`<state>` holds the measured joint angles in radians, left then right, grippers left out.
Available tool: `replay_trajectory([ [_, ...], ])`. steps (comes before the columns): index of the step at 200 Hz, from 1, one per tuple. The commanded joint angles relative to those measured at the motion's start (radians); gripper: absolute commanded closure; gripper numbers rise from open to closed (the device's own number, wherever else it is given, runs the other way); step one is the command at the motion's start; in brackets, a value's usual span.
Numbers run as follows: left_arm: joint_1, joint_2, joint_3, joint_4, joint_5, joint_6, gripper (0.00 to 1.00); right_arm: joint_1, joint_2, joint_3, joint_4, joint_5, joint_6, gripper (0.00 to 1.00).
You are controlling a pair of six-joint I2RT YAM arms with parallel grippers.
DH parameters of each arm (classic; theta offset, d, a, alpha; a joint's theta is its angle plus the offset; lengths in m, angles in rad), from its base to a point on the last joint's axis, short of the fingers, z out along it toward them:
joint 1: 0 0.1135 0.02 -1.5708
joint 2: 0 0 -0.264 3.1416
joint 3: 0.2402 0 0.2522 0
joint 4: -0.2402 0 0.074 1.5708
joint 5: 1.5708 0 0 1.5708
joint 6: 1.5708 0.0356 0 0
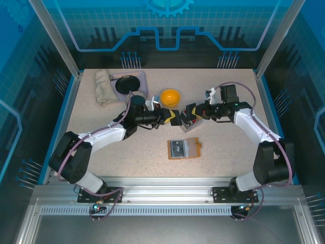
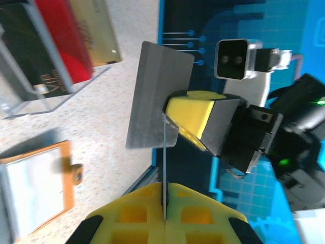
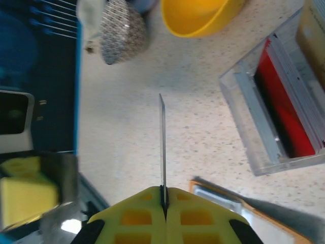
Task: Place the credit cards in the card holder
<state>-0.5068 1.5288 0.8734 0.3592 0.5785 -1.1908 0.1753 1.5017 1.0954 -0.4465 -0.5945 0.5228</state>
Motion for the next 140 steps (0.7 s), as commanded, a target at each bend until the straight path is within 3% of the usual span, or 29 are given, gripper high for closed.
replay_trajectory([
  [1,0.006,-0.041,-0.014,-0.270,-0.085,0.149,1.00,0.097,0.075,0.116,-0.165,0.262,-0.225,0.98],
  [61,0.003,-0.061,-0.098,-0.273,-0.087,0.167,1.00,0.262,0.267,0.260,-0.224,0.592,-0.433,0.98],
  [140,-0.009,-0.050,-0.107,-0.274,-0.078,0.177,1.00,0.280,0.305,0.326,-0.251,0.629,-0.521,0.98],
])
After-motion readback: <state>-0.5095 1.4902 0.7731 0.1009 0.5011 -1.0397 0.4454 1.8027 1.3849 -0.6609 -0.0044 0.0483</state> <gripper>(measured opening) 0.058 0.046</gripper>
